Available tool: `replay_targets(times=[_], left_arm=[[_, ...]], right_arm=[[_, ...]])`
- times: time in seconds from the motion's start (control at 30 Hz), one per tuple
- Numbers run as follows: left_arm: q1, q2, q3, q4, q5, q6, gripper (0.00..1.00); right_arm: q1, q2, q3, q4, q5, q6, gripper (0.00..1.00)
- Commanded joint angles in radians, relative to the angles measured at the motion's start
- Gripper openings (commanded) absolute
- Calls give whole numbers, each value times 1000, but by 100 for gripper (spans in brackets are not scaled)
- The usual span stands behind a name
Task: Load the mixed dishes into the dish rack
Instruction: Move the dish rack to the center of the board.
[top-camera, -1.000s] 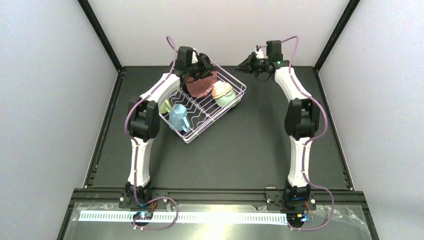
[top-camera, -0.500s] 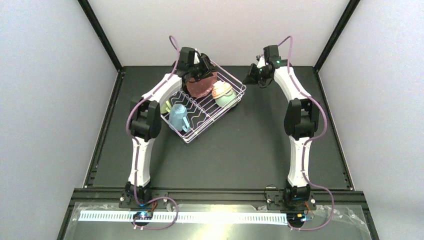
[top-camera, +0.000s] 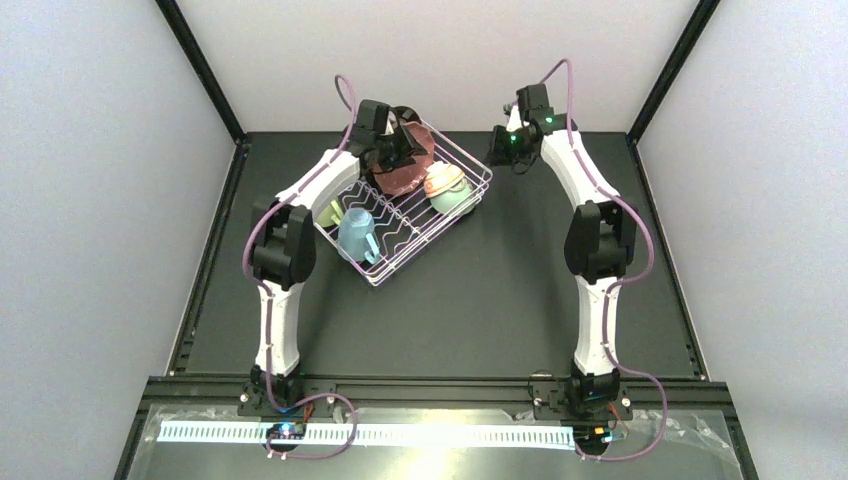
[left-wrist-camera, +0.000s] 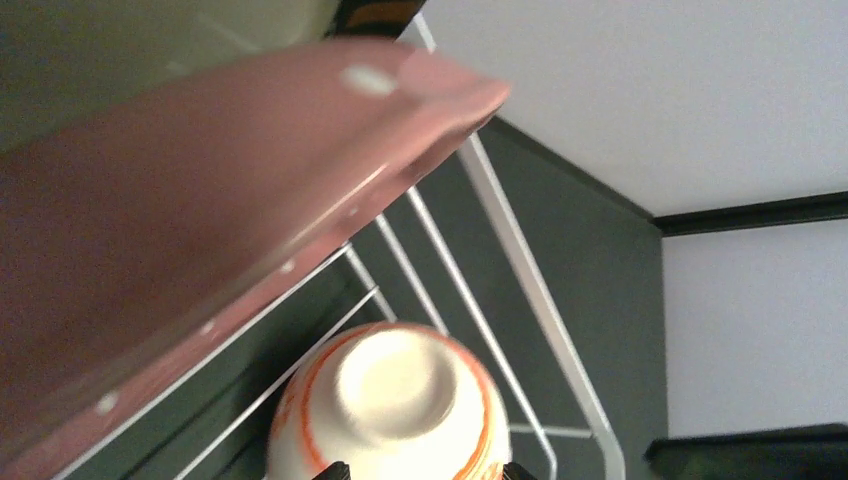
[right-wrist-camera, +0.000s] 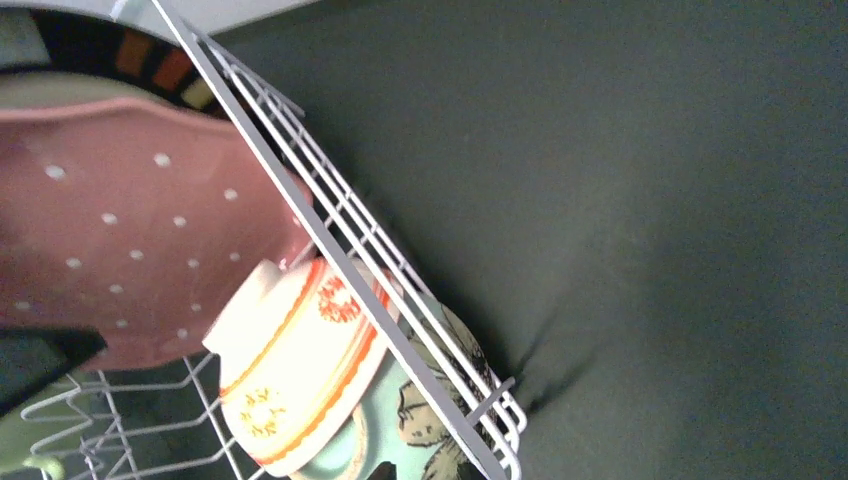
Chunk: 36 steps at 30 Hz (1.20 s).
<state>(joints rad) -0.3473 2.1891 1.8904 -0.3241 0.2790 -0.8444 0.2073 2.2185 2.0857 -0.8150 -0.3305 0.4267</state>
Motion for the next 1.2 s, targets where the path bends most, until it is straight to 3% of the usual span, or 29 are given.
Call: replay_targets(times=[0.0,0.17,0.47,0.77,1.17], left_arm=[[-3,-118,-55,-112,-58,17,87],[-2,-257,-173,-109,-98,16,88],[1,-533,-397,-142,-196,-3,89],[2,-821,-660,-156,-316,-64,91],[4,-992,-810,-208,-392,-110,91]], right_arm=[[-3,-21,91,-4,50,-72,38],[-4,21,176,-19,45,-149,48],[6,98,217,0,7,-258,55],[35,187,269,59,-12,-337,57],[78,290,333,76,-32,-346,57]])
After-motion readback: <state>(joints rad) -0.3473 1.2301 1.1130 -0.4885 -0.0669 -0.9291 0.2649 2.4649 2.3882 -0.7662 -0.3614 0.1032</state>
